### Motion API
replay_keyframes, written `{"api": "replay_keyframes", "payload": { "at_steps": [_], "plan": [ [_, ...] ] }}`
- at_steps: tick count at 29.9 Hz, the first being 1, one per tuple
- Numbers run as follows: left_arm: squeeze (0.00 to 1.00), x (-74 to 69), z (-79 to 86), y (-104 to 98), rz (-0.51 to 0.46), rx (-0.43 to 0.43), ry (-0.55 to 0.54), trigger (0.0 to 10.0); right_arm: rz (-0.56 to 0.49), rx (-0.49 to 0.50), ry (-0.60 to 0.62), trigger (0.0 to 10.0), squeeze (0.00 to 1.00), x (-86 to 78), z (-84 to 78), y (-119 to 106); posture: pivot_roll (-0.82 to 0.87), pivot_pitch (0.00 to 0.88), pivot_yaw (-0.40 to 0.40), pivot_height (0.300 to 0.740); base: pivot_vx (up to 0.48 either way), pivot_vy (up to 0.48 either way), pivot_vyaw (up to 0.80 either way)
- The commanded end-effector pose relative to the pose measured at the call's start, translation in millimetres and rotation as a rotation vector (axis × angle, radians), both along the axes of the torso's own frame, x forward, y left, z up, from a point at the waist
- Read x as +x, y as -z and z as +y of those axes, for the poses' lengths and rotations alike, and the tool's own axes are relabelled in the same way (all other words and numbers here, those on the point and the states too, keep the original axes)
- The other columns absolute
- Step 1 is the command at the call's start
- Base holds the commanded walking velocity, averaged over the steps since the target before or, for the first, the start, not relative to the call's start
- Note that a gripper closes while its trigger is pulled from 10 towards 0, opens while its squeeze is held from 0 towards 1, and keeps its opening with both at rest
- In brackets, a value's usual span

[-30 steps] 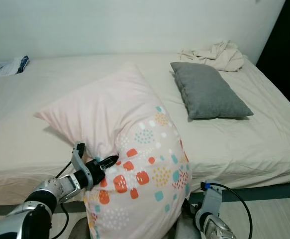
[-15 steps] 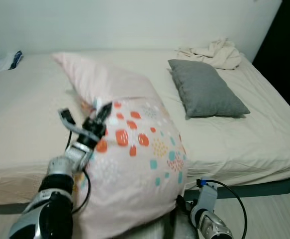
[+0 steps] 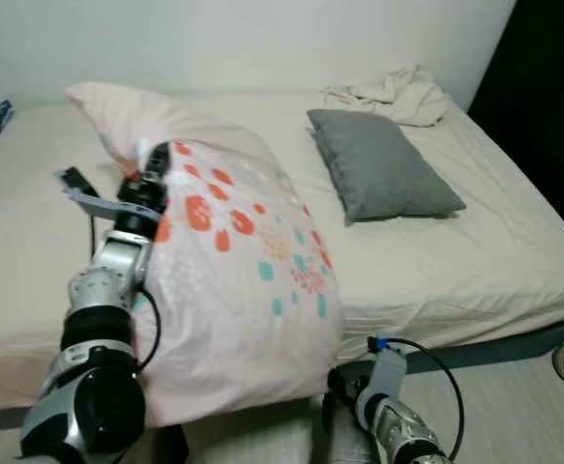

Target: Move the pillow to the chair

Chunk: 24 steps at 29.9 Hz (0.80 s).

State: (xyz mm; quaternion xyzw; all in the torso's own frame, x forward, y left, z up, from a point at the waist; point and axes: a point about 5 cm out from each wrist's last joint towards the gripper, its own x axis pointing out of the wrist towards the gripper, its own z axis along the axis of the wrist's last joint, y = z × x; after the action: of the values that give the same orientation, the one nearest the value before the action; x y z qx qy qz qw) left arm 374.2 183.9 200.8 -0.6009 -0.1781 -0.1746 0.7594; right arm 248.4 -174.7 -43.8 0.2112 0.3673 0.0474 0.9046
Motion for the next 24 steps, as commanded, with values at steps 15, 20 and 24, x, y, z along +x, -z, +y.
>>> {"api": "replay_keyframes", "payload": {
  "at_steps": [15,20,24],
  "plan": [
    [0.0,-15.2,31.1,-2,-0.02,0.066,-0.189,0.0,0.02,0.04,-0.066,10.0,0.0,-1.5,11.5,2,-0.11,0.097,-0.03,0.608,0.0,0.0,0.0],
    [0.0,-21.0,27.7,6,-0.004,0.14,-0.19,0.0,0.021,0.034,-0.085,10.0,0.0,-2.1,12.8,2,-0.11,0.094,-0.032,0.633,0.0,0.0,0.0],
    [0.0,-27.9,22.5,12,-0.012,0.2,-0.173,0.0,0.022,0.035,-0.093,10.0,0.0,-2.9,13.9,2,-0.11,0.093,-0.031,0.648,0.0,0.0,0.0]
  ]
}}
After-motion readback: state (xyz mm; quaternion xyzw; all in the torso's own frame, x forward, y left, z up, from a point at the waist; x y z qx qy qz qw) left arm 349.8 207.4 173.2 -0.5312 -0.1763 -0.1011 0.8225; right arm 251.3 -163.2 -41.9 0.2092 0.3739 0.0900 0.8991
